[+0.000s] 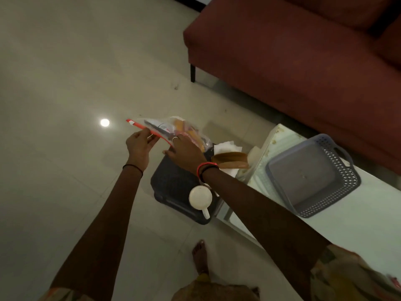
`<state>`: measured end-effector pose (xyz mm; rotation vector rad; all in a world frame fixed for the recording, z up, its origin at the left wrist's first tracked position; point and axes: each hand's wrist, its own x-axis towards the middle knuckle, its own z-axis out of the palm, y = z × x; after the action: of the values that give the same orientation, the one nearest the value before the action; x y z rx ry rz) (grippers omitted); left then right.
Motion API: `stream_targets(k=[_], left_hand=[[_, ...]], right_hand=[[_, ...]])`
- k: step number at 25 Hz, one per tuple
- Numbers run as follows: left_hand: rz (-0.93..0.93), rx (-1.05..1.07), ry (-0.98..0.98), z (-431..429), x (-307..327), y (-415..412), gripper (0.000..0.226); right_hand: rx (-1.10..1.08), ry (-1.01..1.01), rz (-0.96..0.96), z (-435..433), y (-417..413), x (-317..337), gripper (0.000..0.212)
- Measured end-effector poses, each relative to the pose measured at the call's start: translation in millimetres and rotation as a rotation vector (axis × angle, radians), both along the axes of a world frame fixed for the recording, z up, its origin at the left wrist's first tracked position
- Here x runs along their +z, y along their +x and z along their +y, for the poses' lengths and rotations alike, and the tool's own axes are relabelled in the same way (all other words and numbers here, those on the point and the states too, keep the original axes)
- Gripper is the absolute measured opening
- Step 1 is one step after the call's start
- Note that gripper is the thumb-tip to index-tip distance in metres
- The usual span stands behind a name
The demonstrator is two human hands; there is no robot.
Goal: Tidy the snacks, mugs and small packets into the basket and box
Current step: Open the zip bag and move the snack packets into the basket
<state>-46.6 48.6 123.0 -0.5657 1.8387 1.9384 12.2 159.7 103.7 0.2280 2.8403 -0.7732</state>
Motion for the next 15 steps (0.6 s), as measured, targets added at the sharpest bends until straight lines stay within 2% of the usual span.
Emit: stream_targets(k=[2,4,11,15], left_hand=[[0.029,-0.001,0.086,15.3,23.4,-16.0,0.014],[0.091,-0.039,0.067,34.8,51.1,-27.6,0.007],[0.239,-0.135,-0.012,74.1,119.7,-7.0,0.006],[0.244,-0.167,-0.01,95.9,147.6,31.1,0.02]], right_hand=[[-0.074,-0.012,0.061,15.5,-13.5,21.5,0.032],[-0.18,-0.077,0.102,36.4,-20.2,42.0,0.027],[-0.331,-0.238,0.293,76.5,1.8,102.7,0.02],[-0.33,-0.249,0.384,95.1,32.8,136.5,0.016]])
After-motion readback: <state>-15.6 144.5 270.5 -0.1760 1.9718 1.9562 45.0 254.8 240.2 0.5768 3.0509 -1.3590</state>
